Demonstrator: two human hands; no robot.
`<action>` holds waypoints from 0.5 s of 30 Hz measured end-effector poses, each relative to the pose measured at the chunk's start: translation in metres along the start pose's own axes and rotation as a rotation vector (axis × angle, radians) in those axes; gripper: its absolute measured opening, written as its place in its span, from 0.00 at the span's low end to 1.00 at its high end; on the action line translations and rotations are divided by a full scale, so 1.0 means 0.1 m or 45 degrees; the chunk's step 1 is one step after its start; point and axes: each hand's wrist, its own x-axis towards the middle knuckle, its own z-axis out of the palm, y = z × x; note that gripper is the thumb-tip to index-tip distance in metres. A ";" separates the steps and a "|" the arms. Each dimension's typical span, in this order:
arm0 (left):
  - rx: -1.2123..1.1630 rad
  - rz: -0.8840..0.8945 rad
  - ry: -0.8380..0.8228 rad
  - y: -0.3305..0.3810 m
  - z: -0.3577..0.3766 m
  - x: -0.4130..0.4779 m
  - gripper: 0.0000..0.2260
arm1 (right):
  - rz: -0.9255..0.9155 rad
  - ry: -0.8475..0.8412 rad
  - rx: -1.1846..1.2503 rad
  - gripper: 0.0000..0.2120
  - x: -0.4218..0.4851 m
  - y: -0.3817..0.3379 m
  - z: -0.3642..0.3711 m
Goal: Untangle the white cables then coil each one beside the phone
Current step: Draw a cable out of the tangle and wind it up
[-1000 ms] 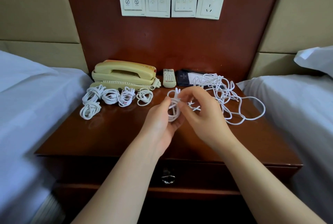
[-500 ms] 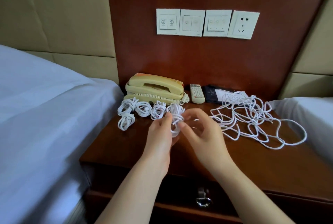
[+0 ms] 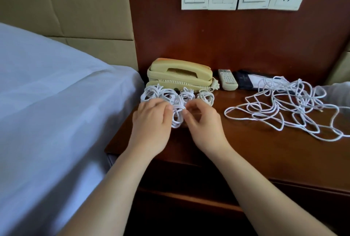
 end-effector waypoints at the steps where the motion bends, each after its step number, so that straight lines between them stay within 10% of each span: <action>1: 0.095 -0.019 -0.020 -0.05 -0.01 0.02 0.24 | 0.012 -0.023 -0.028 0.04 0.03 0.00 0.04; 15: -0.051 -0.152 -0.085 -0.30 0.03 0.07 0.21 | -0.095 -0.204 -0.234 0.10 0.13 -0.03 0.31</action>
